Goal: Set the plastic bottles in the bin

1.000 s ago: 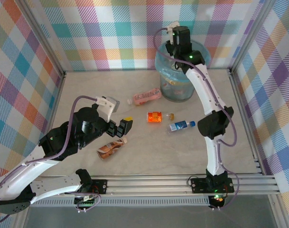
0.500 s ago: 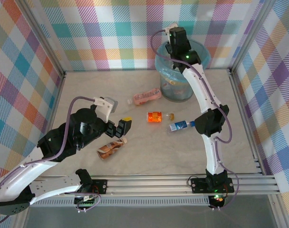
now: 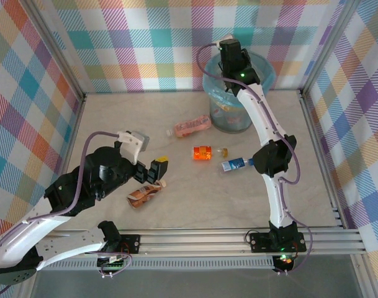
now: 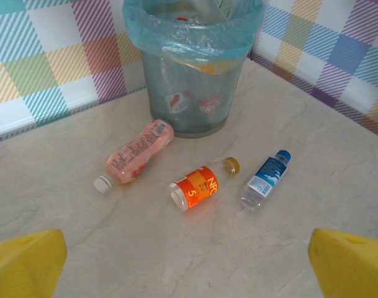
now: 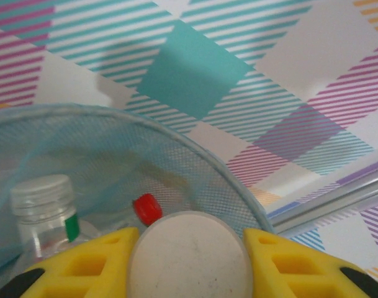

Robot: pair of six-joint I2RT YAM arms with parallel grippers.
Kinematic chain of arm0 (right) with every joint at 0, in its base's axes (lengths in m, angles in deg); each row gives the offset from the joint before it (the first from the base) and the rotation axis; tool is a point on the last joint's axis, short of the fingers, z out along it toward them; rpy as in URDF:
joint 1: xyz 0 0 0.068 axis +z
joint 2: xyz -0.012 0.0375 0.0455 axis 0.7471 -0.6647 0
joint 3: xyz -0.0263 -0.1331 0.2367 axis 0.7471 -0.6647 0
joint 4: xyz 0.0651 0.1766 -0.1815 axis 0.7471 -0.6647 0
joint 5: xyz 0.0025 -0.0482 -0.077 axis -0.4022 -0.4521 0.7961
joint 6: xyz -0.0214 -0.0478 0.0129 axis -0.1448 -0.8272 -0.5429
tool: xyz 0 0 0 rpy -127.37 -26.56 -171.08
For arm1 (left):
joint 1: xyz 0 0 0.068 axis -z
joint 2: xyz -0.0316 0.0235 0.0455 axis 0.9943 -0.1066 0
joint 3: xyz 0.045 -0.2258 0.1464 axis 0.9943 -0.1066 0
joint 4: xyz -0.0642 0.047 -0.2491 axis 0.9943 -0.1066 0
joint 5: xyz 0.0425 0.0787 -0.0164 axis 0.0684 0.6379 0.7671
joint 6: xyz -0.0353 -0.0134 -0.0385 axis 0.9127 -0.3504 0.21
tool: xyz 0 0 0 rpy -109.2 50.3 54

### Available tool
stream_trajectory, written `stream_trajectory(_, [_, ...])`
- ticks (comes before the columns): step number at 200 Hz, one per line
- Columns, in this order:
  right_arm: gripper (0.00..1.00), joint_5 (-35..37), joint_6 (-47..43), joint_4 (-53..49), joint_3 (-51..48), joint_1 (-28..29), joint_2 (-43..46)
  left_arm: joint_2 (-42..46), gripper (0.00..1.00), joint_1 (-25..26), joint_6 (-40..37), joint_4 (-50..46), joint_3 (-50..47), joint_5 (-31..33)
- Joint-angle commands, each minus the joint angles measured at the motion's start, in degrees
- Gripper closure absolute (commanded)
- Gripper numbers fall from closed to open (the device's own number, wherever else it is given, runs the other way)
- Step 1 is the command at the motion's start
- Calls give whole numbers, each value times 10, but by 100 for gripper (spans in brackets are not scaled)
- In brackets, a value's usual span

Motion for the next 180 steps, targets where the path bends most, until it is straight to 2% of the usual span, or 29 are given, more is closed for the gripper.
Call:
stream_trajectory(1, [55, 27, 5, -6, 2, -9, -20, 12, 0, -5, -3, 2, -21, 0])
stream_trajectory(23, [34, 22, 17, -14, 8, -7, -31, 8, 0, -7, -1, 4, -28, -3])
stream_trajectory(38, [24, 2, 25, -18, 10, -3, -28, 3, 0, -8, 2, 9, -29, -4])
stream_trajectory(50, [19, -17, 30, -20, 11, 2, -23, 0, 0, -9, 4, 15, -31, -4])
stream_trajectory(68, [17, -30, 40, -26, 18, 8, -11, -6, 0, -9, 7, 19, -30, -7])
stream_trajectory(107, [13, -123, 95, -56, 19, 17, 25, -15, 0, -11, 17, 9, -24, -4])
stream_trajectory(139, [12, -179, 147, -89, 17, 26, 59, -28, 0, -15, 39, -19, -14, 44])
stream_trajectory(155, [12, -201, 157, -102, 16, 38, 77, -38, 0, -23, 57, -34, -14, 62])
stream_trajectory(180, [12, -237, 159, -117, 10, 62, 113, -70, 0, -50, 85, -57, -9, 48])
